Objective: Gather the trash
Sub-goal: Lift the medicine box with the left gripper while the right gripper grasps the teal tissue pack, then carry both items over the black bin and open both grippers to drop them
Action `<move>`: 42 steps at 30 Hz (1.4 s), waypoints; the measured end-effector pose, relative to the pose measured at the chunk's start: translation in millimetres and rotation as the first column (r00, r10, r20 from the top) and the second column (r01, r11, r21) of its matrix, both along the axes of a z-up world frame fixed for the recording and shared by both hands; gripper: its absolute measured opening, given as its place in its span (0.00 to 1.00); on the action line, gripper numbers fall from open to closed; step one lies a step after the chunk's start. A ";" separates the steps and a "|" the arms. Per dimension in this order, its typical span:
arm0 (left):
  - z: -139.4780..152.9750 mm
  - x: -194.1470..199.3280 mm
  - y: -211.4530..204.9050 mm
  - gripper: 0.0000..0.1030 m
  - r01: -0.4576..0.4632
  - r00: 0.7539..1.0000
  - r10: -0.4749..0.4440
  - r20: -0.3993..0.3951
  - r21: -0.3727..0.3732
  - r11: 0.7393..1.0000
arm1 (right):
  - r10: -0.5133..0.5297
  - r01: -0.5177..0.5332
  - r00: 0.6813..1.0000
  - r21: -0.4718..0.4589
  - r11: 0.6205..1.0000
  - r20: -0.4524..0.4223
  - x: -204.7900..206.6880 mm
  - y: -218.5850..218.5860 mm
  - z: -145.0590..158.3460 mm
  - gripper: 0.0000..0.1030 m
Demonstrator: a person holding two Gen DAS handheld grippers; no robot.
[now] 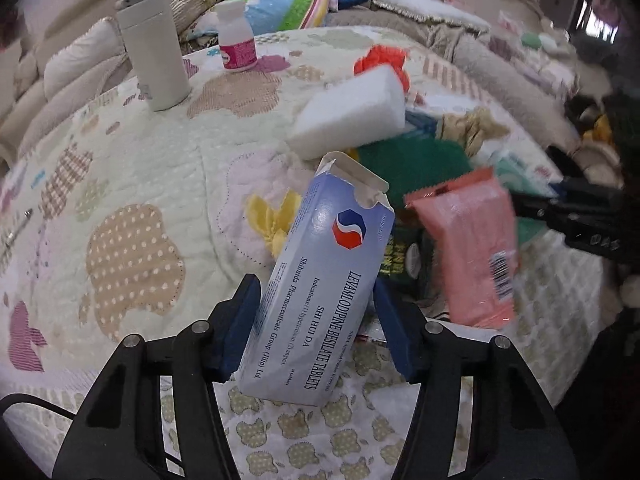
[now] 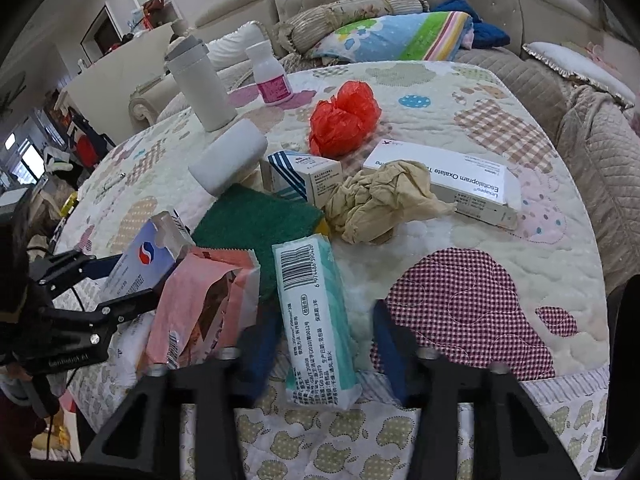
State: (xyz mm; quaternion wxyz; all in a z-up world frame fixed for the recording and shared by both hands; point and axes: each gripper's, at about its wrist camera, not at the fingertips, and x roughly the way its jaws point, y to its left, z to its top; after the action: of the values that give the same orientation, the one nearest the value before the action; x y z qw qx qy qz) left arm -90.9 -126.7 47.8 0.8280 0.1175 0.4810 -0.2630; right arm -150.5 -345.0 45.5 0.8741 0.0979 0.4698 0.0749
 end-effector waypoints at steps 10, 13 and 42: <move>68.4 -4.0 -3.8 0.55 0.007 1.000 -0.010 -0.012 -0.176 0.984 | -0.012 0.011 0.996 0.005 1.000 0.086 -22.0 -24.9 28.7 0.20; 83.8 -8.3 -18.7 0.55 0.017 1.000 -0.017 0.005 -0.202 0.979 | -0.028 0.025 0.995 0.036 0.999 0.091 -26.1 -37.1 31.9 0.20; 116.9 -49.5 -143.9 0.55 0.077 0.997 -0.078 0.002 -0.205 0.976 | -0.153 0.178 0.980 -0.214 0.960 0.130 -55.2 -96.7 40.2 0.45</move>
State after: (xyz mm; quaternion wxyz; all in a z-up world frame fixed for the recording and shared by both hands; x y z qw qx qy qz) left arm -140.4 -270.6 164.7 0.8233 0.0492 0.4491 -0.3436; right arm -205.7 -441.8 85.7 0.9077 0.0329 0.4157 -0.0467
